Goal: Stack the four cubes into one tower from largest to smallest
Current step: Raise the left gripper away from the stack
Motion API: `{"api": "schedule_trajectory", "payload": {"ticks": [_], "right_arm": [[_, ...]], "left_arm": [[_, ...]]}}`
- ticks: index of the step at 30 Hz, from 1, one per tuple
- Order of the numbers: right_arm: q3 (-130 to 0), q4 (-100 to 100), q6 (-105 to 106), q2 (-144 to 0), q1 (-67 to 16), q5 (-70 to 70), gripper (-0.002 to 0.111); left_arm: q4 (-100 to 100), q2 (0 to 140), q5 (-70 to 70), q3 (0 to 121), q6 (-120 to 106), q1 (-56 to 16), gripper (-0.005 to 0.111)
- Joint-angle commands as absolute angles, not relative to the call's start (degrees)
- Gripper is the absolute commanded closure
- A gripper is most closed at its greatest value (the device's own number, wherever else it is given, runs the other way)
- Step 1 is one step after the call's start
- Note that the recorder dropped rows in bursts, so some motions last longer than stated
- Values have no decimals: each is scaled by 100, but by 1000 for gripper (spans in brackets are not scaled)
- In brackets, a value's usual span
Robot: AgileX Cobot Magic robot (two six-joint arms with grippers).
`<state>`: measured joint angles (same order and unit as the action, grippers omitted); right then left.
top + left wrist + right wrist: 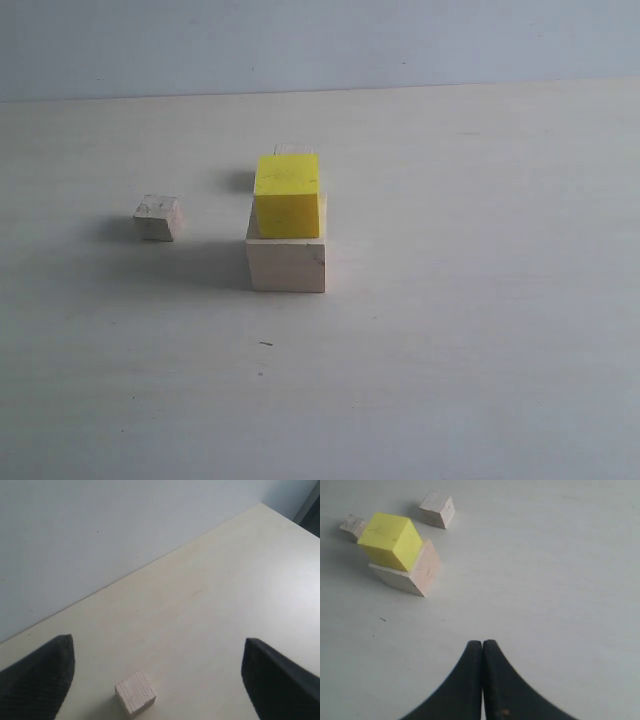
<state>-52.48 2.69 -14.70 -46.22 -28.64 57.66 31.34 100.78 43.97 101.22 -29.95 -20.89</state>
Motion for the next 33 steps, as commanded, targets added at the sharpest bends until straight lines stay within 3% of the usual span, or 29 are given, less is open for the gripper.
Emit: {"api": "schedule_trajectory", "payload": {"ticks": [1,12,19,26,33], "right_arm": [[-5227,341,-1969,-4602,-2864,5688,108],[-5227,95,-2441,-4602,-2864,5688,108],[-5227,939,-2456,-4602,-2864,5727,108],[-5227,1681,-2451,-4602,-2864,6002,108],[-5227,2262,-2357,-4602,-2864,6128,108]], "left_arm": [[3229,10061,4473,10149,-2942,-2068,20],[3709,10061,4070,10149,-2691,-2068,21],[3606,10485,3969,10161,-2482,-2068,40],[3462,11362,3969,10939,-2083,-2068,31],[3338,12348,4224,12081,-1923,-2068,31]]}}
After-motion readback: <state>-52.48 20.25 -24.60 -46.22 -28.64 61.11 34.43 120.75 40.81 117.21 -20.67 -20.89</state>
